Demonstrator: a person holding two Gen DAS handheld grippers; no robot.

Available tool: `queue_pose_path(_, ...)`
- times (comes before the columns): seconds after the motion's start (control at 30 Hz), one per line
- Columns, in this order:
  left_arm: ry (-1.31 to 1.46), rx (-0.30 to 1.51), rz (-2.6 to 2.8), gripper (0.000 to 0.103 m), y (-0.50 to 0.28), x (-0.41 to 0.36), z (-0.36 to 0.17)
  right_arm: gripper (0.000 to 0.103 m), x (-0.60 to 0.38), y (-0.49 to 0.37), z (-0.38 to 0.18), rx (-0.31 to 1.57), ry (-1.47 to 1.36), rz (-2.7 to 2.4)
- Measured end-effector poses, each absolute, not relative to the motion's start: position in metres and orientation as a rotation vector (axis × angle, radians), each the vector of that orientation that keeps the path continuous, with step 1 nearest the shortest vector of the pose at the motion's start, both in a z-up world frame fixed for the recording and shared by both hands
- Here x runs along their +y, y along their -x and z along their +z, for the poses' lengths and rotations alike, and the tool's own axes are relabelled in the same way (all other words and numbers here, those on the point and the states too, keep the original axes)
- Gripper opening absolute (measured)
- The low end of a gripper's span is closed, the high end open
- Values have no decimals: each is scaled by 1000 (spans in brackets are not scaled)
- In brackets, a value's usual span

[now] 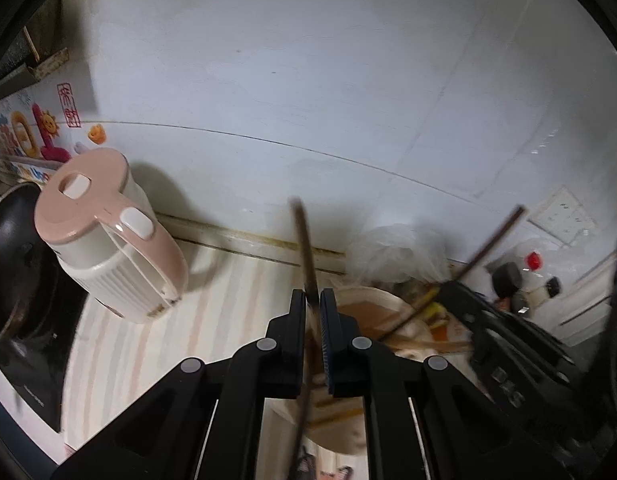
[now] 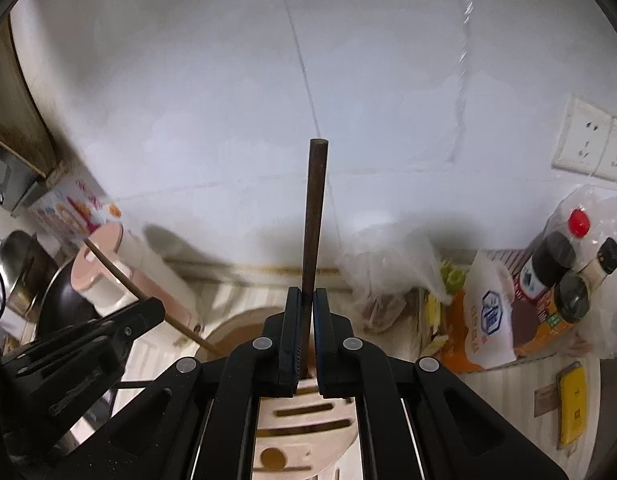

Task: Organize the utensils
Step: 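Lower both chopsticks into the holder slots and open both tools, then move left tool down and close it on a black chopstick while right tool descends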

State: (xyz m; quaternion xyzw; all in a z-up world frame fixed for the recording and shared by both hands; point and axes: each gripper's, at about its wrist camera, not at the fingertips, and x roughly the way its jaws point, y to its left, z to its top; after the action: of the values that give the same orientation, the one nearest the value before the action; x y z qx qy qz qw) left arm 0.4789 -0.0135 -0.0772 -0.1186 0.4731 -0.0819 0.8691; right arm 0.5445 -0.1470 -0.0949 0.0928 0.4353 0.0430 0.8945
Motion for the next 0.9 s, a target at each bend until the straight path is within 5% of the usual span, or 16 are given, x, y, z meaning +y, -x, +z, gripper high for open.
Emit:
queue_pose_path(0.07,263,987,-184,9,-472,-16,-70,10,-151,-546,-94,928,-223,111)
queue_pose_path(0.13,247,978,-172,17,-465,-18,-59,29,-157,-544,-89,940,-265,128)
queue_pose_path(0.2,246,951,-150,53,-454,-15,-44,50,-163,-537,-79,920,-284,129)
queue_pose_path(0.27,252,905,-127,81,-443,-10,-30,52,-169,-527,-64,885,-293,129)
queue_pose_path(0.37,236,836,-90,90,-425,-2,-12,59,-179,-508,-45,843,-301,120)
queue_pose_path(0.4,219,818,-70,101,-418,0,-9,62,-184,-499,-40,830,-308,113)
queue_pose_path(0.63,149,804,20,103,-379,11,-23,84,-213,-442,-35,800,-310,12)
queue_pose_path(0.9,82,1058,69,103,-353,-5,-141,83,-240,-398,-114,946,-322,-73)
